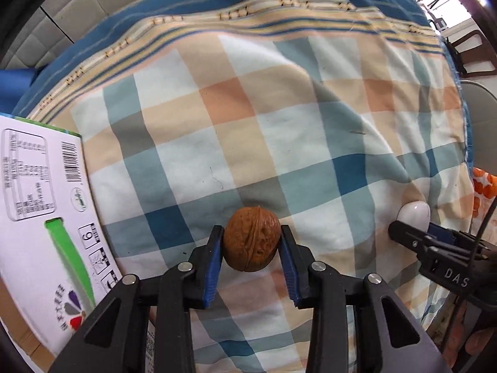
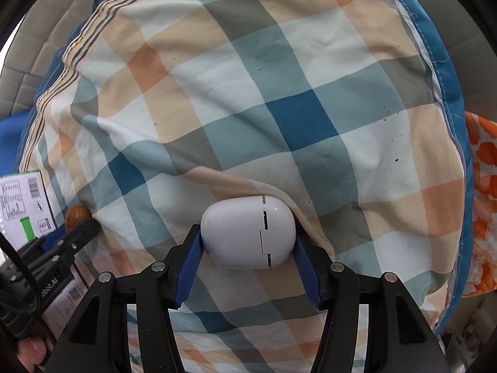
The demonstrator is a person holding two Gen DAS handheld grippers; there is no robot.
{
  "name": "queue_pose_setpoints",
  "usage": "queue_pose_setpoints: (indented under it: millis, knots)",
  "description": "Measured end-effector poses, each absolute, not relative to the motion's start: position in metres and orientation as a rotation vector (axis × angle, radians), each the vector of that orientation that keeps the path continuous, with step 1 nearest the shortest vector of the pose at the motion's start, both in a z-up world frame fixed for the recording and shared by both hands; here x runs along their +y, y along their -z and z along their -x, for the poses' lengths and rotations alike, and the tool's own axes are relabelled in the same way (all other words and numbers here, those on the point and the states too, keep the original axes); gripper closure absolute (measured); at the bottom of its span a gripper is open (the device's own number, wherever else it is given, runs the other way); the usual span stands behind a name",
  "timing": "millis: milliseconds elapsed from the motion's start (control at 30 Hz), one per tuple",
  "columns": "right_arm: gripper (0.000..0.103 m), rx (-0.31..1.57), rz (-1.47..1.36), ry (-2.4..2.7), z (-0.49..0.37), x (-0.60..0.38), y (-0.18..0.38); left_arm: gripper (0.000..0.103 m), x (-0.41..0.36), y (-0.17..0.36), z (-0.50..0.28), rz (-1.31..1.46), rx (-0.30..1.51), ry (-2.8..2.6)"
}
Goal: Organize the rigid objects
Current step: 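Carry the case and walnut into the box and open both tools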
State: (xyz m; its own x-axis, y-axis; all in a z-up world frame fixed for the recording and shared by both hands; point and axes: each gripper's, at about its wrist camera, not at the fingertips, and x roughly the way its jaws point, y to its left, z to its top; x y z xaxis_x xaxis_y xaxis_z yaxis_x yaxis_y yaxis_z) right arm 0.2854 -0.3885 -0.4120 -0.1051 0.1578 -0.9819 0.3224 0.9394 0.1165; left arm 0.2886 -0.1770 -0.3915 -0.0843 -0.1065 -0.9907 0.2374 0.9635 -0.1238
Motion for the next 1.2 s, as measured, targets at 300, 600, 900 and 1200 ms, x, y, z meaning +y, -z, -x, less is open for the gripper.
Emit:
queue_pose_setpoints:
  millis: [300,600,900,1200]
  knots:
    - [0.044,1.624,-0.324,0.094,-0.270,-0.364,0.384,0.071,-0.164,0.351,-0.258,-0.064,1.532,0.323]
    - [0.044,1.493,-0.268,0.005,-0.257,-0.311,0.313,0.071,-0.120,0.265,-0.254,0.053,1.363,0.330]
    - [0.044,1.364,-0.241,-0.162,-0.239,-0.235,0.216,0.071,-0.027,0.195,-0.237,0.104,1.214,0.241]
    - [0.044,1.344,-0.107,-0.264,-0.221,-0.104,0.190,0.071,0.086,0.182,-0.208,0.149,1.173,0.053]
